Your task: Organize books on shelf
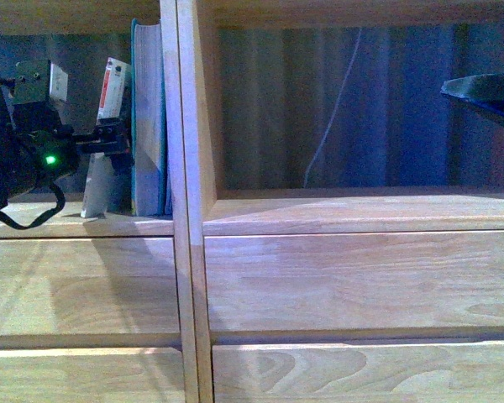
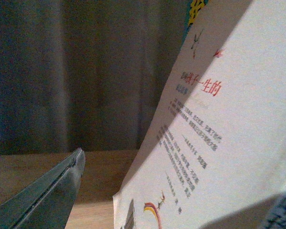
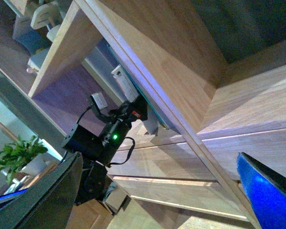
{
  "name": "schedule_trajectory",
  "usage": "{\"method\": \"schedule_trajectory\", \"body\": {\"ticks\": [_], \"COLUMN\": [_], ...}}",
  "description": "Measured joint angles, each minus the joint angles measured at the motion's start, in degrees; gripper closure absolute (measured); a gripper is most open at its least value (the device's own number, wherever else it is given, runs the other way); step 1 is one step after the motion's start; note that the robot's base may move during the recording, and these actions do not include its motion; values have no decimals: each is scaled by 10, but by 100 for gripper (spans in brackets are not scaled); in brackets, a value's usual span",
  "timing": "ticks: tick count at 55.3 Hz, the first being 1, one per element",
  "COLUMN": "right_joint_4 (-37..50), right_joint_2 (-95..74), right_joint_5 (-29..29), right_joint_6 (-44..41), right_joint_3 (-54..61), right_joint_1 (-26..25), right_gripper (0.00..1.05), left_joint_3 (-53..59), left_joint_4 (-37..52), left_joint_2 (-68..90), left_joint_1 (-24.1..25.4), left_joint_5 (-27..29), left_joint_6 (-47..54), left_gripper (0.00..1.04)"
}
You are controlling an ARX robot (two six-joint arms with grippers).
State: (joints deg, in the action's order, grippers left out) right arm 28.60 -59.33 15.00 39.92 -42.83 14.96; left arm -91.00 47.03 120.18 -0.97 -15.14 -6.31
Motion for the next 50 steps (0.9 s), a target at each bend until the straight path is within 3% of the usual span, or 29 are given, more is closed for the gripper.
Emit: {"method": "schedule_trajectory", "body": {"ticks": [18,34,44,50], "right_joint_4": [-1,-1,2,6], "right_joint_2": [4,4,-4,-5], "right_joint_5": [0,16,38,52], "right_joint_6": [11,15,5,-11], "right_joint_3": [0,-1,-1,-1], "right_joint_1": [7,-12,-23,-25], "right_gripper": [7,7,7,7], "left_joint_3": [92,247,374,467], "left_joint_4": [-3,-20,-32,-69], "left_joint_2": [-85,-255,-404,-525], "left_joint_1": [-11,-27,-43,-74], "left_joint_5": [21,64,110,167], "left_joint_6": [-45,-40,-9,29], "left_gripper": [7,7,7,7]}}
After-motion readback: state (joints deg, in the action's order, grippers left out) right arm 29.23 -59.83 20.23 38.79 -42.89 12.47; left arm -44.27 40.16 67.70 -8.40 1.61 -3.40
